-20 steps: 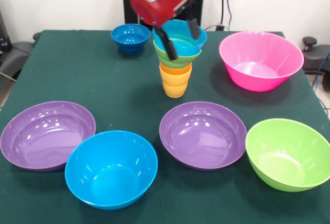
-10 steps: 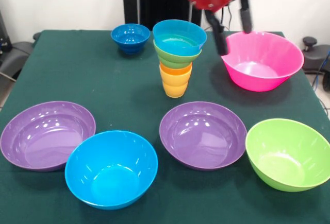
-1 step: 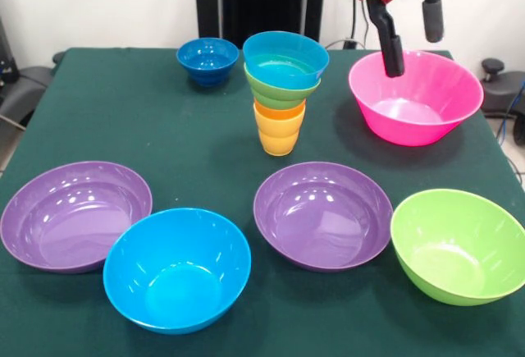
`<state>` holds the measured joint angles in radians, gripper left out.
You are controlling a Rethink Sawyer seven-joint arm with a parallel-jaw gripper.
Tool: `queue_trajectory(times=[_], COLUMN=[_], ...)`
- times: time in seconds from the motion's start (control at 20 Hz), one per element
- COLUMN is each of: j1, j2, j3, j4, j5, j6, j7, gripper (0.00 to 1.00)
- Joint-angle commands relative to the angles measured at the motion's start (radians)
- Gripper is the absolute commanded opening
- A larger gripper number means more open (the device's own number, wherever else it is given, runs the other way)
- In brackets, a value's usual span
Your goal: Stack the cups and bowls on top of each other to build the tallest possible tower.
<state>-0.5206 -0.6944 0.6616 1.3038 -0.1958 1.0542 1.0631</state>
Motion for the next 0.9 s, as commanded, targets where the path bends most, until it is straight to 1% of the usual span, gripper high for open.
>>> queue_trajectory(times=[0.05, 0.1, 0.5, 0.7, 0.9], j1=[0.021, 0.012, 0.004, 0.008, 0.022], j2=[0.023, 0.02, 0.021, 0.021, 0.027], j3=[-0.083, -0.082, -0.082, -0.095, -0.111], j4=[0.036, 0.062, 0.123, 0.166, 0.182], j5=[-0.022, -0.026, -0.038, -0.04, -0.032], j6=[-0.079, -0.109, -0.236, -0.337, -0.384], j7=[0.18, 0.18, 0.187, 0.207, 0.221], gripper=[1.0, 1.0, 1.0, 1.0, 1.0])
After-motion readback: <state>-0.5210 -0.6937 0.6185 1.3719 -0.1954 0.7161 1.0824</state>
